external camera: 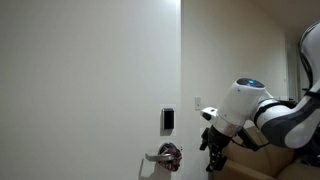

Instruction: Close the door

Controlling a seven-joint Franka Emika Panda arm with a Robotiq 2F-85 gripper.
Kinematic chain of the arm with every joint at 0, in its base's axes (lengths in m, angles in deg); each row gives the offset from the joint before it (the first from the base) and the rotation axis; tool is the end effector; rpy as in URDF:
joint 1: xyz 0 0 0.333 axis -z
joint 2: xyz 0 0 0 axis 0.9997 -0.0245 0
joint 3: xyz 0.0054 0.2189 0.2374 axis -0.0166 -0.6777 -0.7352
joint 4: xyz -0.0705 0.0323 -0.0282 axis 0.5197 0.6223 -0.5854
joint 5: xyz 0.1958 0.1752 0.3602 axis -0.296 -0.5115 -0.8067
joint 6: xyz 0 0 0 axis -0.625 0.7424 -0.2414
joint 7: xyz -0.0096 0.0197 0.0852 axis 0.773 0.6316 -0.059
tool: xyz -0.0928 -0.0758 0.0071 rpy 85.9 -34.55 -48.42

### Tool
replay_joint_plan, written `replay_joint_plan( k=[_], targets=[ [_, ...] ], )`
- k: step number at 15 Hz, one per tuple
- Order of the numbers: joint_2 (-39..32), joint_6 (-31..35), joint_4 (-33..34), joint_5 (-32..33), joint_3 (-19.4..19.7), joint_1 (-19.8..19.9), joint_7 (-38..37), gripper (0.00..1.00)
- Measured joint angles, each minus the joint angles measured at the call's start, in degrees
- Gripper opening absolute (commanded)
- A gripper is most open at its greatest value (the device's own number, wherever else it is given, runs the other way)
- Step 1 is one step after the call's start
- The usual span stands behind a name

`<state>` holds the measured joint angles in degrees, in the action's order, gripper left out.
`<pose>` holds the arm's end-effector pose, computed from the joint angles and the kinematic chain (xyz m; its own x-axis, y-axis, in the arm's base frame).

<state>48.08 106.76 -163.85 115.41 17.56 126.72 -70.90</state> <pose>0.5178 0.0711 0.2930 0.6788 0.6901 0.2510 0.5435 -0.7020 0.4603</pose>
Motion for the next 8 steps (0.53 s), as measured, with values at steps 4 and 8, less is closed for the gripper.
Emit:
replay_joint_plan(
  k=[4, 8],
  targets=[
    [-6.5, 3.1, -4.0, -9.7, 2.9, -3.4, 1.6, 1.00],
    [-12.3, 8.5, -7.5, -25.1, 5.5, -9.7, 4.7, 1.00]
  ],
)
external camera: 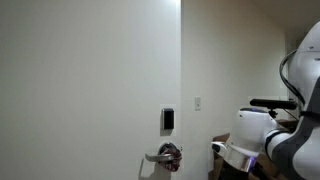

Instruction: Close the door

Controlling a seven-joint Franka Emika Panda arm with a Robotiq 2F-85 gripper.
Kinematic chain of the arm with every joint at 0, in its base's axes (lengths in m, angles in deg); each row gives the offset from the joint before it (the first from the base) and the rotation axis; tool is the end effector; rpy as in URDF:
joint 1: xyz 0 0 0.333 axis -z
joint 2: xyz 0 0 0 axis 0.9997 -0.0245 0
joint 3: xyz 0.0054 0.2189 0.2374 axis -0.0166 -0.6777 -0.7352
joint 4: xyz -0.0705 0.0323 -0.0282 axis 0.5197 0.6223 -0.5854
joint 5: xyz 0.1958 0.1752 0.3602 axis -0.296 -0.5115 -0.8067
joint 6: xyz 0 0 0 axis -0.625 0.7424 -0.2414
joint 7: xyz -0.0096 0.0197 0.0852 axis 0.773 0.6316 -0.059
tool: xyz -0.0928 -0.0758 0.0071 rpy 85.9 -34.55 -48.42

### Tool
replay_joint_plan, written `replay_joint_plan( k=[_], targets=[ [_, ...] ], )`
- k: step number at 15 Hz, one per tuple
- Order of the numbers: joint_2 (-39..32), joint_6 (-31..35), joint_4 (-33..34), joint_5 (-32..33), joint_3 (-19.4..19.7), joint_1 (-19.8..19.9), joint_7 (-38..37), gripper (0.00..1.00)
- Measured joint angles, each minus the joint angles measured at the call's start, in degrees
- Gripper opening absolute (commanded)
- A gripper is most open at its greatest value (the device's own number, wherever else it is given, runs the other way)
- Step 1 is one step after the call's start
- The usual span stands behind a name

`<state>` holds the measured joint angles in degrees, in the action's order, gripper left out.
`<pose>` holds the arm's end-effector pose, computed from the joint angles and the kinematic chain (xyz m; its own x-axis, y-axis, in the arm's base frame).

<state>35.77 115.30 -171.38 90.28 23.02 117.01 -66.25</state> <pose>0.4629 0.0987 0.1843 0.8486 0.4370 0.2981 0.4421 -0.8953 0.0540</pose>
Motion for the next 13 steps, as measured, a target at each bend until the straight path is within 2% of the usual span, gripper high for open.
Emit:
replay_joint_plan(
  k=[2, 4, 13],
  targets=[
    [-3.4, 3.7, -1.4, -7.1, -5.4, 2.2, 1.3, 1.00],
    [-6.1, 5.7, -1.6, -9.2, -9.1, 4.5, 1.5, 1.00],
    [-7.0, 5.9, -1.5, -9.3, -9.8, 5.8, 1.5, 1.00]
  ],
)
